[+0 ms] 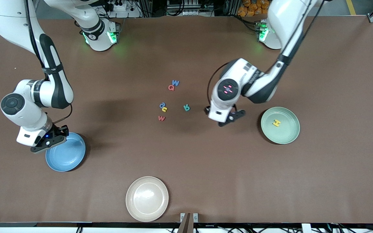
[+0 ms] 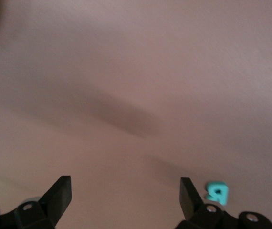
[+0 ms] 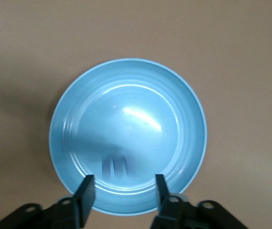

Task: Sort upper and lower case letters into plates
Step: 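Grasp the teal R with the left gripper while the right gripper returns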

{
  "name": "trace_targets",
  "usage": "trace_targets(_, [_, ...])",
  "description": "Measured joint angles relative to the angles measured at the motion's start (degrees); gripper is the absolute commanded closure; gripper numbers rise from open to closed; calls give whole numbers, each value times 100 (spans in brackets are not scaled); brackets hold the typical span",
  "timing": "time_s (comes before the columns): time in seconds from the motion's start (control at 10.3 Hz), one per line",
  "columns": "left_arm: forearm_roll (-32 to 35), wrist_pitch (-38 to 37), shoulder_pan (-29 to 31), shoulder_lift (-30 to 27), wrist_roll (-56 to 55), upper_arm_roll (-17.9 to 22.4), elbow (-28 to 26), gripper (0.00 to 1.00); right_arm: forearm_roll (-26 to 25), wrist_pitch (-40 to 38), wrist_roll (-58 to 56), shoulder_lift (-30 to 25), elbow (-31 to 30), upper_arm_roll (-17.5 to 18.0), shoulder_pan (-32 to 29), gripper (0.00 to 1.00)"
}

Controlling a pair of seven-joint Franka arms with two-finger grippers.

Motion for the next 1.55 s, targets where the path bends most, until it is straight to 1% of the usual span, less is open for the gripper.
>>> trace_targets(0.19, [-1,456,-345,211,-277,2,1,0,527,-57,8,5,12,-2,-42,0])
trace_targets(0.29, [-1,680,-456,330,-356,3,3,0,611,-131,98,5,15,2,-42,0])
trace_targets(0.68, [-1,1399,-811,776,-613,4,8,0,646,-962,1115,-115,158,5,-42,0])
trace_targets(0.97, [-1,1806,-866,950,-619,14,13,0,651,-1379,1833,-315,170,19,-36,0])
trace_targets(1.26, [-1,2030,-888,1103,-619,29,50,0,662,-1805,2302,-713,178,35,-3,0])
trace_targets(1.35, [-1,2048,-939,1166,-619,29,97,3,662,-1867,2523,-869,178,48,52,0])
trace_targets(1.45, [-1,2054,-985,1211,-619,32,136,13,662,-1926,2680,-997,178,65,120,0])
trace_targets(1.55, [-1,2059,-1009,1231,-619,42,155,25,663,-2038,2794,-1093,178,68,202,0])
